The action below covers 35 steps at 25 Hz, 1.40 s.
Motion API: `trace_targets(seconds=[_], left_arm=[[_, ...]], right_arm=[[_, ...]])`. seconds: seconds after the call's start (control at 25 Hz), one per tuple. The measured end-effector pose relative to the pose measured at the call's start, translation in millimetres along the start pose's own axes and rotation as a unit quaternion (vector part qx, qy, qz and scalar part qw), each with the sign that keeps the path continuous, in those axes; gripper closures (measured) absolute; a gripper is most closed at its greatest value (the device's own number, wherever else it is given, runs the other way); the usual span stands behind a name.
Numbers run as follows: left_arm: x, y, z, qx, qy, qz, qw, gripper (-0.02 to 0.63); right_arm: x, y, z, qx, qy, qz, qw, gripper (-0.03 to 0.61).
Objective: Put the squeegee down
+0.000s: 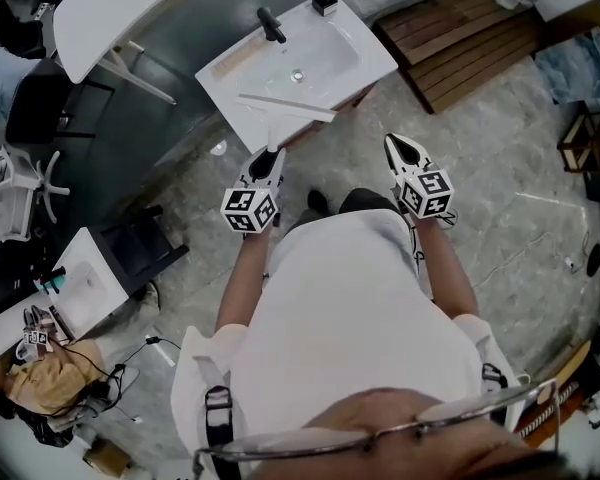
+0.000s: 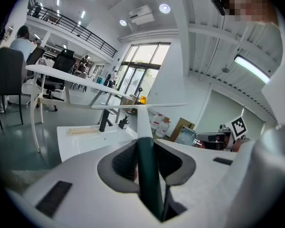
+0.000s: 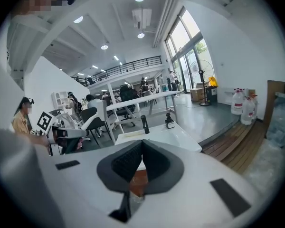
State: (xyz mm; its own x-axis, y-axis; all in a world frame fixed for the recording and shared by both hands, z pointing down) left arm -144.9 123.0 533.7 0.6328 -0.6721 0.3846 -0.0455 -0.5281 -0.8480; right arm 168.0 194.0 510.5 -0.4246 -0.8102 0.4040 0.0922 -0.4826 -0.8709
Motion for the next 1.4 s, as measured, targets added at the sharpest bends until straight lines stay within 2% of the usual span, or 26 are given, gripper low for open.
trace_targets(seconds=[0.28, 0.44, 0.84, 1.2, 1.4], left_arm=[[18, 7, -4, -0.012, 0.021, 0.003, 0.9997, 0.525], [32, 16, -2, -0.012, 0.04, 0.011, 0.9991, 0.525], [91, 41, 10, -0.034, 0.096, 0.024, 0.9944, 0.525], [133, 51, 29, -0.046, 0.174, 0.032, 0.9832, 0.525], [140, 56, 41, -0.052, 0.23, 0.038, 0.9711, 0.525]], right_arm=[[25, 17, 17, -0.005, 0.012, 0.0, 1.0, 0.572], [47, 23, 37, -0.007, 0.033, -0.007, 0.999, 0.574], [114, 67, 101, -0.016, 0.104, -0.038, 0.994, 0.573], [162, 87, 159, -0.024, 0.171, -0.069, 0.983, 0.574], [185, 93, 174, -0.028, 0.215, -0.083, 0.973, 0.574]])
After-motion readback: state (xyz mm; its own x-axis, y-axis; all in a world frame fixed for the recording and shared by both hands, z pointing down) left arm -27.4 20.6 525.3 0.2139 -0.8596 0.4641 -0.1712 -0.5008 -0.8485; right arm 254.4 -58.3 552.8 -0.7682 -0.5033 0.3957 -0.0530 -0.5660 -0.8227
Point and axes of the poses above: the fingertips, and each gripper's own axes: x forward along the fingers, z to its right, y out of its top, the point moved 7 cm from there along -x, backward along the fingers, and after that the axes turned 8 degrees about y, right-handed, at the moved point
